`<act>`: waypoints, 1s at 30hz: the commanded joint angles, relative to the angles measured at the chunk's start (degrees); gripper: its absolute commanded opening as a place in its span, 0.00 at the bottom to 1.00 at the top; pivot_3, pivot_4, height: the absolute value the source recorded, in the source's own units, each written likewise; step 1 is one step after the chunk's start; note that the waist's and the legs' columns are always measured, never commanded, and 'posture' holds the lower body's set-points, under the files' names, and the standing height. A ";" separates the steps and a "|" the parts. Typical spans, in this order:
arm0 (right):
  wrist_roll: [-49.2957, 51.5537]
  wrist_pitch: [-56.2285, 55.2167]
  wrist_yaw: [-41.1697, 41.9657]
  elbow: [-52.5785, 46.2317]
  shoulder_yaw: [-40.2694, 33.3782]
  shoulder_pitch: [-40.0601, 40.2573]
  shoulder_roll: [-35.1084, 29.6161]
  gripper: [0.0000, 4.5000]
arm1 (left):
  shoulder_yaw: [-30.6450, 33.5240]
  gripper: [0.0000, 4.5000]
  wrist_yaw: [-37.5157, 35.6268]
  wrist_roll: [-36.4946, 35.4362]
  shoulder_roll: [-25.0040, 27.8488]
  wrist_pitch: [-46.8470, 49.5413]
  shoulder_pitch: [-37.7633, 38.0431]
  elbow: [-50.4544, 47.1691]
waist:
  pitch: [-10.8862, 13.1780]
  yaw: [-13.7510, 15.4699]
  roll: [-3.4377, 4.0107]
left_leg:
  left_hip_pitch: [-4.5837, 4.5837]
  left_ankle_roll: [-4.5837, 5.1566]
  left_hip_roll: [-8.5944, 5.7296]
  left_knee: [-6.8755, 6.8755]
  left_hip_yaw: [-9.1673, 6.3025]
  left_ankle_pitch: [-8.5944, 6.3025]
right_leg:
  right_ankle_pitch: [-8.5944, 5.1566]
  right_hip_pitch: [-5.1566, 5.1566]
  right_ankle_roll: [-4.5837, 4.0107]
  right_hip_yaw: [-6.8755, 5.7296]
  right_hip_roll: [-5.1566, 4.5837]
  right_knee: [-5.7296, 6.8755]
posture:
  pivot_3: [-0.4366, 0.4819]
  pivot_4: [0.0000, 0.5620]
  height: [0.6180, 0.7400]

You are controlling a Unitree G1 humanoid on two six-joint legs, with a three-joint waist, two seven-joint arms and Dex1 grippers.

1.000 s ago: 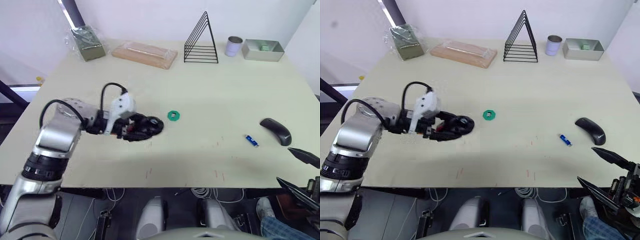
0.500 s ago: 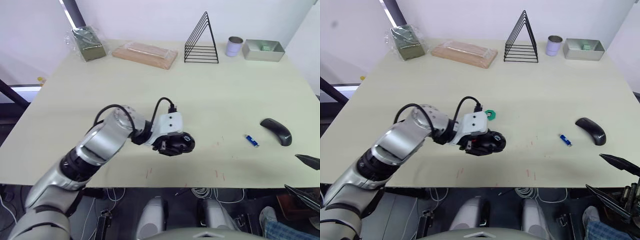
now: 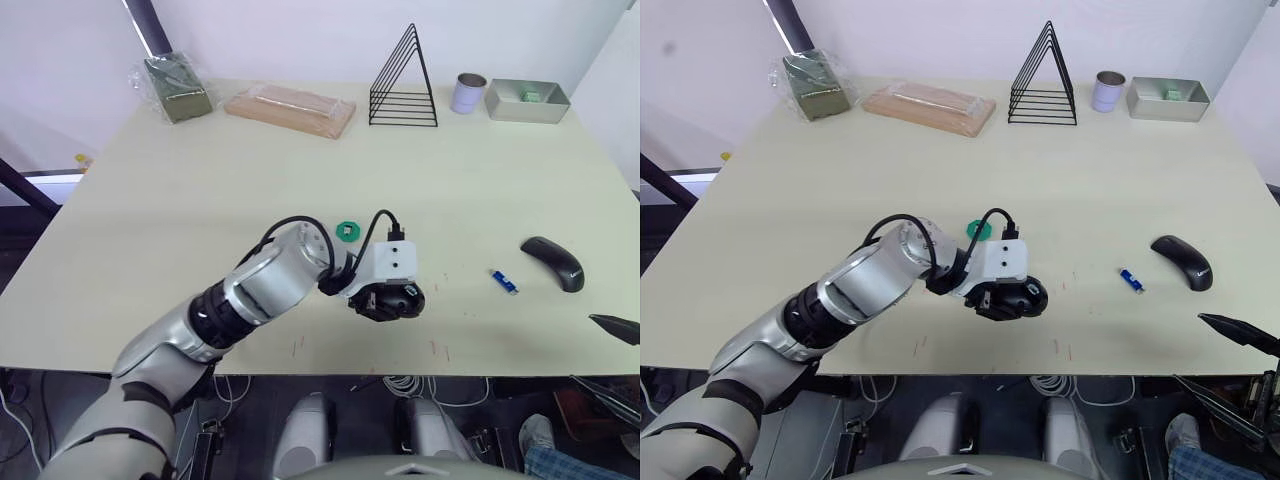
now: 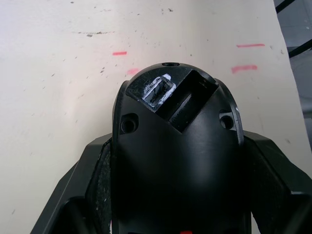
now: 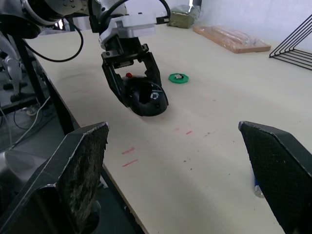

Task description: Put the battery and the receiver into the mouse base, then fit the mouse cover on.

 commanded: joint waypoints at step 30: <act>4.97 36.73 -44.57 -24.35 2.79 -3.69 -8.46 1.00 | -1.11 0.65 -0.32 6.49 -4.53 -9.91 3.38 13.08 | -0.17 0.59 0.20 | -0.03 0.00 -0.02 0.08 -0.08 0.00 | 0.00 0.08 -0.01 -0.03 -0.05 -0.02 | 0.48 0.27 1.00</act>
